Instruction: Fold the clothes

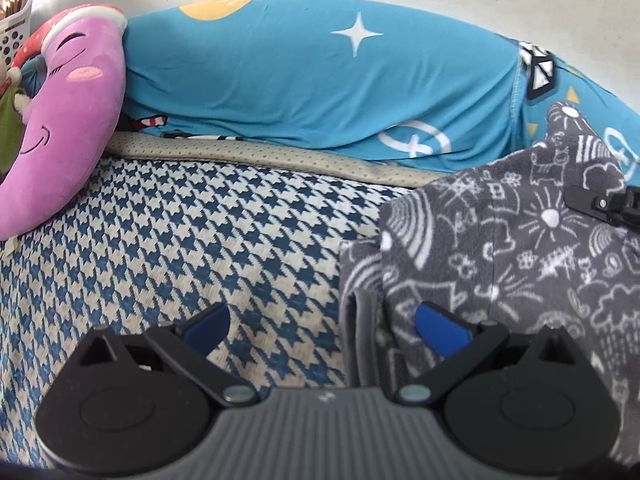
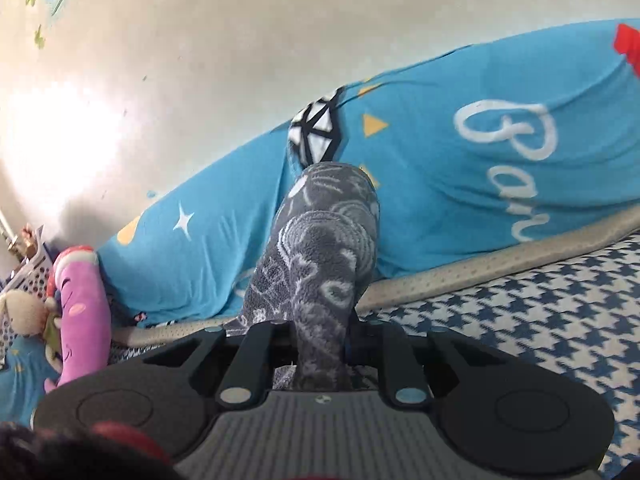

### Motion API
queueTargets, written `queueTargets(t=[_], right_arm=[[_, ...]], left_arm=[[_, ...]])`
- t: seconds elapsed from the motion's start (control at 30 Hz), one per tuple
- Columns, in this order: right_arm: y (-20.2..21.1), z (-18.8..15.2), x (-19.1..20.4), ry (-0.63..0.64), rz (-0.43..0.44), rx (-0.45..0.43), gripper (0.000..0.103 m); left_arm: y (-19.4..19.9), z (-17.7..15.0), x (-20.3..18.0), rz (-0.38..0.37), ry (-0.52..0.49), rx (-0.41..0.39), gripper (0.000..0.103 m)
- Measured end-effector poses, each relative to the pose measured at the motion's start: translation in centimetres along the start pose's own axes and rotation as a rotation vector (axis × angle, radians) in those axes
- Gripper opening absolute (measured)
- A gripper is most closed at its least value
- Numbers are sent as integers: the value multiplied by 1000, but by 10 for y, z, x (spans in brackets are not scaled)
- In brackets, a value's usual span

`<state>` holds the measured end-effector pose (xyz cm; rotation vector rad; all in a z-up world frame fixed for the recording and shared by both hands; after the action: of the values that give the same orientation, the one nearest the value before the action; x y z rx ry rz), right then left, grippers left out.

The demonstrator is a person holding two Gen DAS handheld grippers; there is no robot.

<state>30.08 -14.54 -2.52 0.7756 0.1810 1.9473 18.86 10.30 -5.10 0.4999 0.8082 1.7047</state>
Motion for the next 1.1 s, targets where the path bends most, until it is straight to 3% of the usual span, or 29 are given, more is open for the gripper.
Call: queueTargets(t=[0.43, 1.1], right_arm=[[43, 12, -59, -148, -142, -61, 16], [87, 10, -92, -217, -305, -117, 16]], left_arm=[[17, -8, -15, -32, -44, 0, 103], [30, -10, -32, -61, -62, -1, 103]])
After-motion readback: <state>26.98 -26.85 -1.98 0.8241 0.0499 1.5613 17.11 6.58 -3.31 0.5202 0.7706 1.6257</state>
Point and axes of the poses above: each gripper's, at about its wrist camera, not at the fingertips, and y roughly against the way its jaws point, x to its left, z to its top, the point moved 7 cm from there along -y, roughly the way its jaws point, and after that the axes turned 1 degree about y, right-handed, at the moved point
